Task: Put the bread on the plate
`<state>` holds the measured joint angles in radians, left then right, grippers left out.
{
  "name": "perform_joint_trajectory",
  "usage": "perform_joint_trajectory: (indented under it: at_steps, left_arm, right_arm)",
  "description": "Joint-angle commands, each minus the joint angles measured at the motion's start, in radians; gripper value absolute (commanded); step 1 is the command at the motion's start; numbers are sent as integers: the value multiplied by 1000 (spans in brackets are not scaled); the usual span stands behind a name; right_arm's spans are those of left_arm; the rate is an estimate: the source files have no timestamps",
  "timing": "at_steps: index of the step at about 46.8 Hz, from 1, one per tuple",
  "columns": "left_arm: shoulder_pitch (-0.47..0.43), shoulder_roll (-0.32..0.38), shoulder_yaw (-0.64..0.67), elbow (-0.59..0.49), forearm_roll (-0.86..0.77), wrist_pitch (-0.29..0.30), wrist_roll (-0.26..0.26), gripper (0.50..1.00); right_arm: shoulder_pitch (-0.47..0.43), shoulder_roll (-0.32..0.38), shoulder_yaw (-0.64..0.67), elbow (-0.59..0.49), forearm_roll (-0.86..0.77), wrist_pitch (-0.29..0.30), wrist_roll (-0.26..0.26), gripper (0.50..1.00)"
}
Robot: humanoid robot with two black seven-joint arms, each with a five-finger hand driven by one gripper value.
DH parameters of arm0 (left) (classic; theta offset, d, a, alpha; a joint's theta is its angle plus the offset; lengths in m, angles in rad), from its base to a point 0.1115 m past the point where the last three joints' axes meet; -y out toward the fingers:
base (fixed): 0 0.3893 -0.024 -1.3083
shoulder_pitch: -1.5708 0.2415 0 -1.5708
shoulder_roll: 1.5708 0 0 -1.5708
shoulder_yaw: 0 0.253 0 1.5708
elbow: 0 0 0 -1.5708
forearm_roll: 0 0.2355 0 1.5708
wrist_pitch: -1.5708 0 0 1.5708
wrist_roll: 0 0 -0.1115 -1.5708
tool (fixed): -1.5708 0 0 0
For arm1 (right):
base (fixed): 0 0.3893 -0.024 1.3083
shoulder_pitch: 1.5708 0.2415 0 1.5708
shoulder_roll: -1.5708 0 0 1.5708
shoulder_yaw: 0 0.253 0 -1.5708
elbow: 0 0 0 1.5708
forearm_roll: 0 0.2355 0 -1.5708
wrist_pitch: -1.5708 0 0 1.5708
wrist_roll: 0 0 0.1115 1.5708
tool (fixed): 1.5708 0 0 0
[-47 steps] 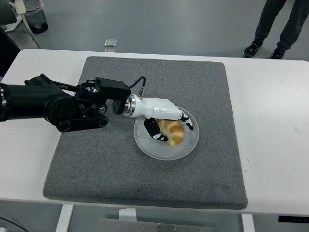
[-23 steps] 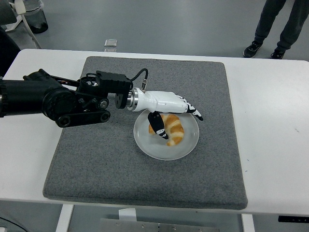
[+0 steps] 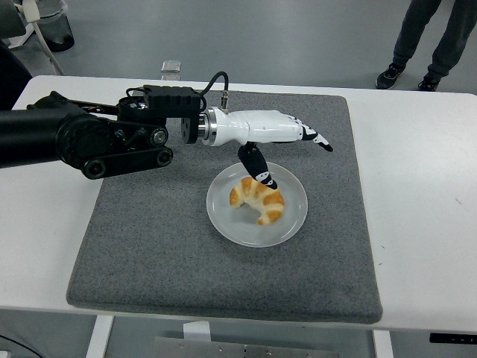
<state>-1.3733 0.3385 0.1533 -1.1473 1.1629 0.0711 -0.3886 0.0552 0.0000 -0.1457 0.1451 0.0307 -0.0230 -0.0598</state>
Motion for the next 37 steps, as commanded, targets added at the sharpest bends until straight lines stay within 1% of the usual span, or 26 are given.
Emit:
perform_joint_trajectory:
  at_steps: [1,14,22,37]
  left_arm:
    - [5,5,-34,4,-22,3,1,994]
    - [10,5,-92,15,-173,13,4,994]
    - [13,5,-147,46,-233,15,4,994]
    - [43,-1,-216,90,-407,16,4,994]
  right_arm:
    - [0,0,0,1,0,0,0,932]
    - [0,0,0,-1,0,0,0,930]
    - [0,0,0,1,0,0,0,930]
    - [0,0,0,-1,0,0,0,930]
